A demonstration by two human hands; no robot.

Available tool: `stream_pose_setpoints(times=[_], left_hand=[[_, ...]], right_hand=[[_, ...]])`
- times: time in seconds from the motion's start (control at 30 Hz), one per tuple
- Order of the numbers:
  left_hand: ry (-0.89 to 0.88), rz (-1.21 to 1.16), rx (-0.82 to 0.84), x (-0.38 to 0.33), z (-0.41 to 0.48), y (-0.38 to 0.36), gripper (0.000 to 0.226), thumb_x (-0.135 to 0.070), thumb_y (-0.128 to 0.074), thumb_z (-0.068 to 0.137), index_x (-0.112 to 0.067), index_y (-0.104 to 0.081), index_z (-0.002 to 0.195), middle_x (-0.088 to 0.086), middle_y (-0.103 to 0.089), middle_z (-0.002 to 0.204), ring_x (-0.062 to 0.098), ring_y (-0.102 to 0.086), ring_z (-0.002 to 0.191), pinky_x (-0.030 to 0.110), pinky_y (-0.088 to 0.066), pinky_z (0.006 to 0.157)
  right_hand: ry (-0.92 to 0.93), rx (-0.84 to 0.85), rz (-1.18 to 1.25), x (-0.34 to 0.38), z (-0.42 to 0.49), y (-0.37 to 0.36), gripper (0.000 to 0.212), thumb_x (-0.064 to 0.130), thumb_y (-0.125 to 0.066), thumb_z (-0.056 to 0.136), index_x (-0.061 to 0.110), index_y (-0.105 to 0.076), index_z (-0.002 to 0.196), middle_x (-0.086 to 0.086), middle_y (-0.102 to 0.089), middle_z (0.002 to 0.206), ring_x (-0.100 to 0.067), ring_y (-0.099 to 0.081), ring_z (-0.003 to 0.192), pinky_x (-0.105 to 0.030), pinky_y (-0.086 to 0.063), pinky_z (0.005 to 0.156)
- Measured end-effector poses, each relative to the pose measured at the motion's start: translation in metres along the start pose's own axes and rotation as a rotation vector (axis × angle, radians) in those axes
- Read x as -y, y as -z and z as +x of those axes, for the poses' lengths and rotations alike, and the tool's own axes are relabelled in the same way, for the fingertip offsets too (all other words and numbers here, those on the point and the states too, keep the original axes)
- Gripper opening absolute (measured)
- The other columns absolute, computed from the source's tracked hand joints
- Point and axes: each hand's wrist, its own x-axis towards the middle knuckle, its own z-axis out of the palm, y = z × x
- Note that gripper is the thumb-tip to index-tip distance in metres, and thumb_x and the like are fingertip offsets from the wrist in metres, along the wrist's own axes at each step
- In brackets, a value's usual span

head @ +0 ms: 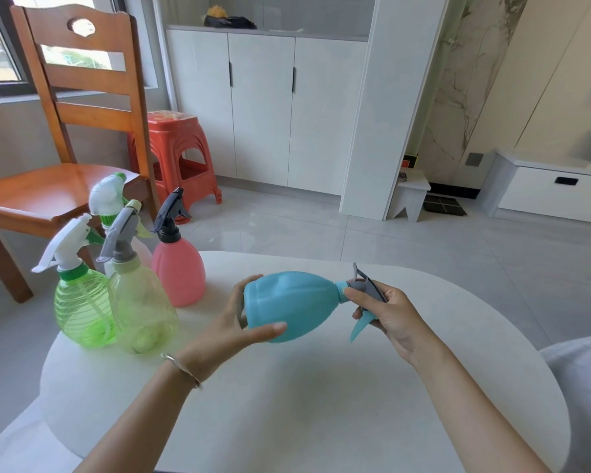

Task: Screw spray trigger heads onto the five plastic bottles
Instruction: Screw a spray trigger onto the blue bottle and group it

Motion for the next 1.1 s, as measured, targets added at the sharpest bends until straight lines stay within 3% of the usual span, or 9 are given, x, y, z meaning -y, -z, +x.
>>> stream_pose_setpoints(times=[0.07,0.17,0.23,0.37,0.6,0.77,0.83,1.0,1.1], left_hand=[[0.197,-0.195,0.035,-0.002,-0.001,-0.003,0.084,-0.073,-0.065,0.057,-0.038,-0.042,0.13,-0.002,-0.057,0.129,0.016,-0.063,0.111,0.039,-0.056,0.082],[0.318,-0.243,-0.023,0.0,0.002,-0.004,0.055,-0.064,-0.047,0.07,-0.038,-0.053,0.118,0.005,-0.064,0.119,0.025,-0.067,0.102,0.047,-0.058,0.077],[0.267,-0.217,-0.084,0.002,0.004,-0.003,0.056,-0.056,-0.056,0.074,-0.031,-0.053,0.123,0.004,-0.066,0.117,0.022,-0.067,0.102,0.043,-0.058,0.08],[0.09,-0.191,-0.046,-0.001,0.003,0.0,0.058,-0.04,-0.072,0.071,-0.023,-0.054,0.124,-0.002,-0.068,0.119,0.014,-0.064,0.109,0.027,-0.055,0.085],[0.1,-0.116,-0.009,0.0,-0.003,-0.001,0.083,-0.052,-0.08,0.055,-0.029,-0.046,0.126,0.003,-0.059,0.125,0.017,-0.066,0.106,0.04,-0.058,0.079],[-0.076,0.058,-0.13,0.001,-0.004,-0.003,0.079,-0.046,-0.075,0.055,-0.027,-0.041,0.124,0.002,-0.06,0.116,0.01,-0.067,0.096,0.029,-0.058,0.069],[-0.141,0.12,-0.157,0.001,-0.006,-0.003,0.077,-0.047,-0.075,0.056,-0.028,-0.041,0.122,-0.002,-0.06,0.114,0.007,-0.066,0.094,0.025,-0.057,0.069],[-0.233,0.157,-0.18,0.004,-0.008,-0.002,0.081,-0.049,-0.08,0.055,-0.029,-0.041,0.122,-0.004,-0.056,0.117,0.01,-0.063,0.099,0.032,-0.059,0.071],[-0.276,0.16,-0.19,0.004,-0.009,-0.005,0.078,-0.041,-0.079,0.057,-0.026,-0.04,0.122,-0.004,-0.054,0.117,0.007,-0.061,0.103,0.026,-0.057,0.069]], right_hand=[[0.037,0.035,-0.029,0.001,-0.001,-0.001,0.015,0.015,-0.074,0.076,0.017,-0.072,0.091,0.01,-0.066,0.068,-0.009,-0.056,0.055,-0.017,-0.048,0.061],[0.064,0.051,-0.058,0.0,-0.003,-0.003,0.015,0.013,-0.074,0.076,0.016,-0.072,0.091,0.01,-0.068,0.069,-0.008,-0.056,0.055,-0.015,-0.048,0.058],[0.055,0.038,-0.057,0.0,-0.003,-0.005,0.015,0.012,-0.074,0.076,0.014,-0.072,0.092,0.009,-0.068,0.069,-0.009,-0.057,0.054,-0.015,-0.048,0.057],[0.048,0.035,-0.012,0.004,-0.001,-0.003,0.018,0.012,-0.073,0.077,0.015,-0.071,0.094,0.009,-0.068,0.068,-0.009,-0.059,0.055,-0.013,-0.048,0.057],[0.073,0.03,-0.082,0.003,-0.003,-0.004,0.012,0.017,-0.075,0.075,0.018,-0.072,0.088,0.01,-0.069,0.066,-0.011,-0.059,0.054,-0.015,-0.049,0.059],[0.012,-0.008,-0.049,0.004,-0.002,-0.008,0.006,0.02,-0.073,0.077,0.017,-0.071,0.083,0.013,-0.065,0.056,-0.009,-0.058,0.05,-0.011,-0.046,0.054],[-0.027,-0.014,-0.022,0.004,0.0,-0.009,0.007,0.02,-0.073,0.077,0.017,-0.072,0.082,0.01,-0.061,0.054,-0.011,-0.058,0.051,-0.013,-0.047,0.056],[-0.073,-0.027,0.006,0.005,0.002,-0.011,0.006,0.021,-0.074,0.075,0.017,-0.072,0.079,0.002,-0.051,0.056,-0.012,-0.06,0.05,-0.023,-0.048,0.069],[-0.09,-0.029,0.008,0.008,0.002,-0.01,0.005,0.02,-0.074,0.075,0.017,-0.072,0.078,0.001,-0.049,0.056,-0.012,-0.059,0.049,-0.026,-0.048,0.071]])
